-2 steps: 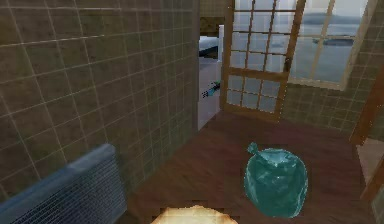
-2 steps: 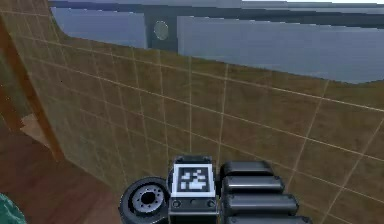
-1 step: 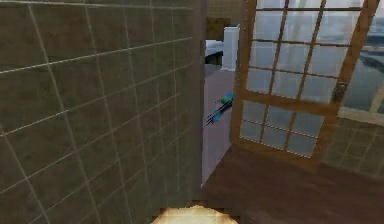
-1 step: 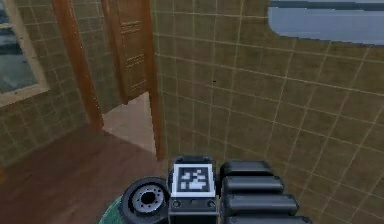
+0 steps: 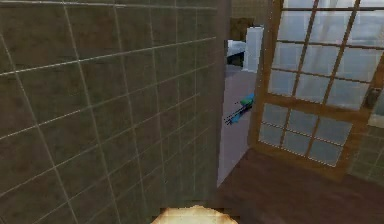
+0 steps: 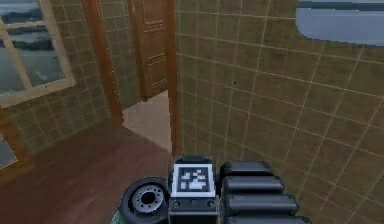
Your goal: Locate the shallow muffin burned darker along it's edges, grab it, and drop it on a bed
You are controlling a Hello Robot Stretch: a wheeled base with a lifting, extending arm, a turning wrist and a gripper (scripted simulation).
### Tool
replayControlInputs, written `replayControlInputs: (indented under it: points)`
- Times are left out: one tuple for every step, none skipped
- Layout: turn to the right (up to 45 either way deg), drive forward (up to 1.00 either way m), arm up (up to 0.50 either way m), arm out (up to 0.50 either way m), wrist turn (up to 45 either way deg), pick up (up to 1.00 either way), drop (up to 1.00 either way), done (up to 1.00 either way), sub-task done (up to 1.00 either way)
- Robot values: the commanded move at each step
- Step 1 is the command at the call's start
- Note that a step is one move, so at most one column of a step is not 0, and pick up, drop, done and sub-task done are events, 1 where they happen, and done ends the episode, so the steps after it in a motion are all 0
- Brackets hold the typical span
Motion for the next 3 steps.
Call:
replayControlInputs:
  points:
    - [0.0, 0.15, 0.0, 0.0, 0.0, 0.0, 0.0, 0.0, 0.0]
    - [21.0, 0.0, 0.0, 0.0, 0.0, 0.0, 0.0, 0.0, 0.0]
    - [0.0, 1.0, 0.0, 0.0, 0.0, 0.0, 0.0, 0.0, 0.0]
